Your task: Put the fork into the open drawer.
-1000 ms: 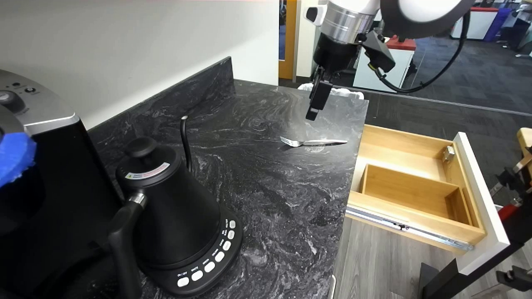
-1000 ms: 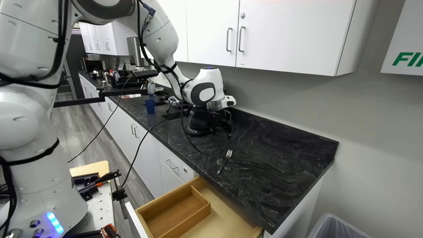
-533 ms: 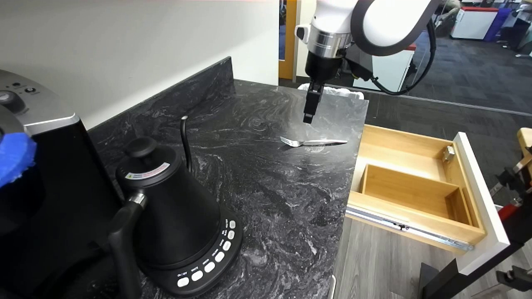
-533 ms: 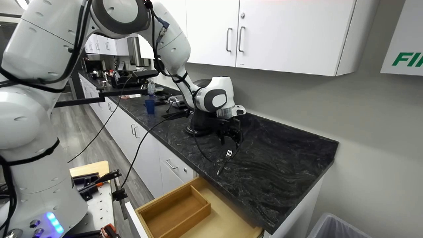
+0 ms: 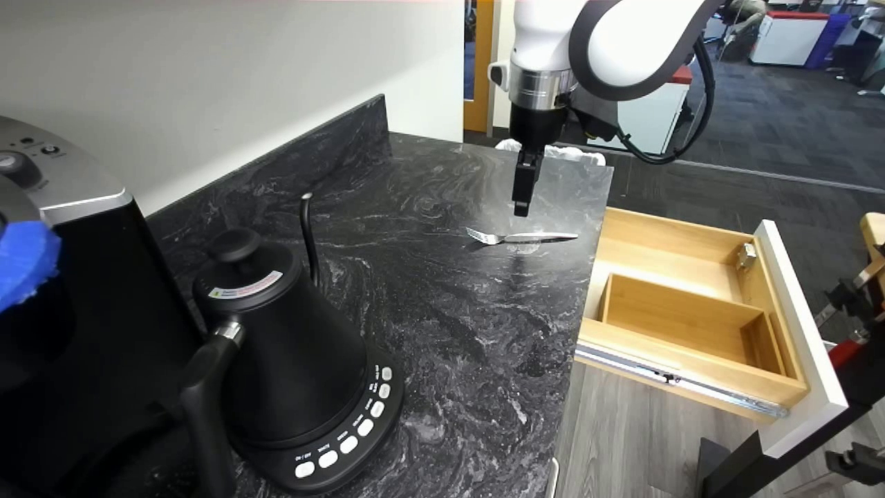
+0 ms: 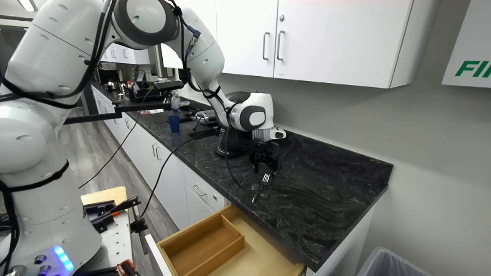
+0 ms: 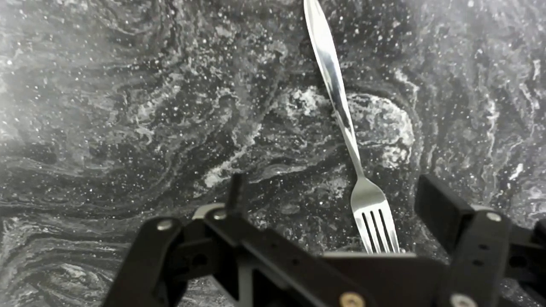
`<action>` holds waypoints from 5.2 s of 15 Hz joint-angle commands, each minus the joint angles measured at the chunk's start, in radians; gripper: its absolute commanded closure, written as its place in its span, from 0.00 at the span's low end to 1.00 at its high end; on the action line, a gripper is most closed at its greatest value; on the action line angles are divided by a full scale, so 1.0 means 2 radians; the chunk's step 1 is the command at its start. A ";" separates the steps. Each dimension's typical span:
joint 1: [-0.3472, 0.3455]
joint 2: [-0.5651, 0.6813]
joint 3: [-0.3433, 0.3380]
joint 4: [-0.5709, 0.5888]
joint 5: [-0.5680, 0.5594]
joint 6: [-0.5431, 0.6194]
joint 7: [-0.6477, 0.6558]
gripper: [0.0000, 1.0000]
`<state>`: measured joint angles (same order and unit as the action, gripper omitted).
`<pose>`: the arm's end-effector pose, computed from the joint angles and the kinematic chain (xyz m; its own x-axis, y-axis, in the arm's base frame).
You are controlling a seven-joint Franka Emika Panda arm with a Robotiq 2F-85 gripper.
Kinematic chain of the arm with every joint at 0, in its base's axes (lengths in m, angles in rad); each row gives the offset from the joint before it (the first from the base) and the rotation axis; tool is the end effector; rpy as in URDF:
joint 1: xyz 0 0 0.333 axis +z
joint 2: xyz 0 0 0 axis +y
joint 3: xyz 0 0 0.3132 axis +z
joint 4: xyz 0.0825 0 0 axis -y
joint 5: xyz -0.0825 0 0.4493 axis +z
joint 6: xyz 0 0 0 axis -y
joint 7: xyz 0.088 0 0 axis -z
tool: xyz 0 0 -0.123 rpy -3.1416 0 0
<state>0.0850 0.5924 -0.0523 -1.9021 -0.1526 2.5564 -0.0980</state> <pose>0.6752 0.0227 0.1212 0.9635 0.2644 0.0409 0.2576 -0.9581 0.1251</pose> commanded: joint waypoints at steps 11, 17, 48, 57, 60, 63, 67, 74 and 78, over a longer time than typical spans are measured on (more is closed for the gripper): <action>-0.030 0.005 0.045 0.008 0.025 -0.058 -0.042 0.00; -0.047 0.022 0.055 0.028 0.039 -0.056 -0.070 0.00; -0.066 0.086 0.069 0.046 0.041 0.031 -0.086 0.00; -0.081 0.092 0.084 0.060 0.067 0.032 -0.090 0.00; -0.080 0.090 0.082 0.057 0.061 0.034 -0.097 0.00; -0.081 0.088 0.083 0.056 0.055 0.040 -0.113 0.00; -0.078 0.082 0.081 0.055 0.052 0.039 -0.120 0.00; -0.063 0.063 0.058 0.043 0.030 0.013 -0.101 0.00; -0.053 0.058 0.050 0.042 0.018 -0.013 -0.094 0.00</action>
<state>-0.0438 0.7591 0.0676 -1.7834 -0.0887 2.5911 -0.3140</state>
